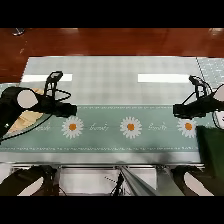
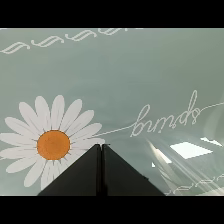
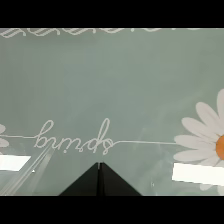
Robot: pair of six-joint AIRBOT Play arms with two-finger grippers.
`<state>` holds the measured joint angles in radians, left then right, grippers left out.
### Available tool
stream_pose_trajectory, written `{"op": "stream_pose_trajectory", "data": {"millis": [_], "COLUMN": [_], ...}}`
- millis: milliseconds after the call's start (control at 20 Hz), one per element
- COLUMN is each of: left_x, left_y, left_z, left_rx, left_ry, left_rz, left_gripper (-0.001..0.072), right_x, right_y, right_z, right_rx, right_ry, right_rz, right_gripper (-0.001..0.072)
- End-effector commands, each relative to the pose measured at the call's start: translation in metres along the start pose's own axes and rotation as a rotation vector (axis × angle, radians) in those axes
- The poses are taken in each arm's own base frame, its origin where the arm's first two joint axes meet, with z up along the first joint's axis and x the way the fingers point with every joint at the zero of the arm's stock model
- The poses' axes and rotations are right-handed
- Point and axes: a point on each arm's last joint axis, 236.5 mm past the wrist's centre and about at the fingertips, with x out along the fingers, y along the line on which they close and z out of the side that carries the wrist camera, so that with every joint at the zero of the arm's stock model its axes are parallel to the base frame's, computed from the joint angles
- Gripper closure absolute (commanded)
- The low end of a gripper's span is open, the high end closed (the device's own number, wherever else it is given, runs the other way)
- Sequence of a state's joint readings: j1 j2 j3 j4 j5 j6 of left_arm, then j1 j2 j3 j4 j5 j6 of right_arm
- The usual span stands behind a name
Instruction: Fold the shirts.
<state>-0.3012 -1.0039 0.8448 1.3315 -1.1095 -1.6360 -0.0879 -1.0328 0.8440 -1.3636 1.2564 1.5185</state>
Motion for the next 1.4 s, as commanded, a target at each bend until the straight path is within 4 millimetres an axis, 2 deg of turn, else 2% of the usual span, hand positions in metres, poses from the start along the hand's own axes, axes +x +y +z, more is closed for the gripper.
{"op": "stream_pose_trajectory", "data": {"millis": [0,800,900,1200,1250,1300,1350], "left_x": [0.0,0.0,0.0,-0.005,-0.006,-0.007,-0.011], "left_y": [0.0,0.0,-0.001,-0.004,-0.004,-0.004,-0.001], "left_z": [0.0,0.0,0.01,0.055,0.062,0.069,0.077], "left_rx": [0.0,-0.001,0.0,0.002,0.002,0.002,0.045], "left_ry": [0.0,0.0,-0.04,-0.234,-0.262,-0.293,-0.326], "left_rz": [0.0,-0.001,-0.002,-0.015,-0.016,-0.017,0.004], "left_gripper": [0.0674,0.0675,0.0675,0.0666,0.0491,-0.001,0.0003], "right_x": [0.0,0.0,0.0,0.0,0.0,0.0,0.0], "right_y": [0.0,0.0,-0.001,0.0,-0.001,-0.003,-0.005], "right_z": [0.0,0.004,0.011,0.015,0.015,0.015,0.014], "right_rx": [0.001,0.001,0.001,0.003,0.009,0.032,0.027], "right_ry": [0.001,-0.016,-0.047,-0.062,-0.062,-0.062,-0.057], "right_rz": [0.0,0.0,-0.002,0.001,-0.003,-0.011,-0.021], "right_gripper": [0.0694,0.0694,0.0694,0.0692,0.0576,0.0113,0.0078]}}
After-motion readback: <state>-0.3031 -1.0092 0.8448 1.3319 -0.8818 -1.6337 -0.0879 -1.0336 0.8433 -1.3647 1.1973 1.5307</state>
